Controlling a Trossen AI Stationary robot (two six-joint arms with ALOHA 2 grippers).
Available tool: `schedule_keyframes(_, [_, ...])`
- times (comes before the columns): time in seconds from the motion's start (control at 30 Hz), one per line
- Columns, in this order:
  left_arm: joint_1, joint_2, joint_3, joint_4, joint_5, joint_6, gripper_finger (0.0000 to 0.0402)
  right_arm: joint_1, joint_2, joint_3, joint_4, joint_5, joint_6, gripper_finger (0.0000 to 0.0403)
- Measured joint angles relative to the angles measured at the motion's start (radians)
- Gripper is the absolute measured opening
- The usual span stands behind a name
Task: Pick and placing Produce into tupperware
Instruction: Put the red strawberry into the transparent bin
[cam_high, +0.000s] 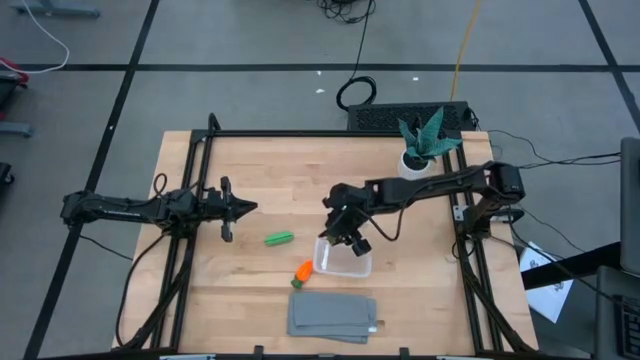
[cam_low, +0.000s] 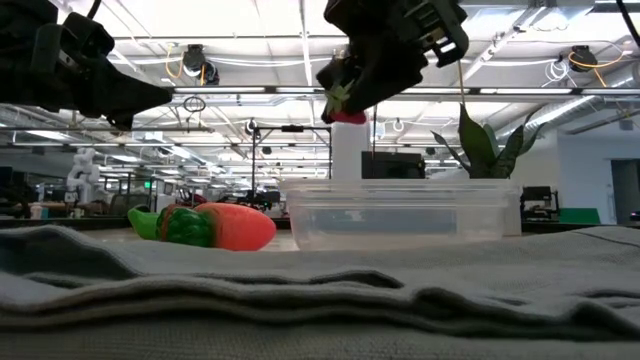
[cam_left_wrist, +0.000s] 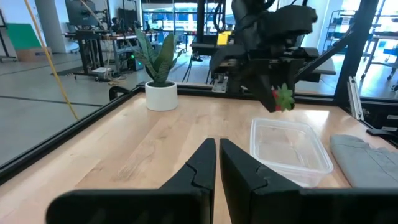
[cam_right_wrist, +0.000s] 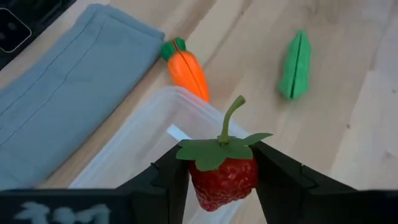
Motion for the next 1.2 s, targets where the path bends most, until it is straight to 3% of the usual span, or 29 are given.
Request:
schedule_keyframes(0.43, [0.0, 0.0, 0.0, 0.0, 0.001, 0.0, 0.0024, 0.02, 0.144, 0.0, 0.016, -0.026, -0.058, 0.0145])
schedule_keyframes(0.6, [0.0, 0.0, 0.0, -0.004, 0.001, 0.0, 0.0024, 0.041, 0.172, 0.0, -0.008, -0.026, -0.167, 0.0145])
schedule_keyframes(0.77, [0.0, 0.0, 0.0, -0.011, 0.001, 0.0, 0.0024, 0.059, 0.19, 0.0, -0.021, -0.025, -0.269, 0.0145])
schedule_keyframes(1.2, [0.0, 0.0, 0.0, -0.026, 0.001, 0.0, 0.0024, 0.061, 0.192, -0.04, 0.09, -0.024, -0.272, 0.0146])
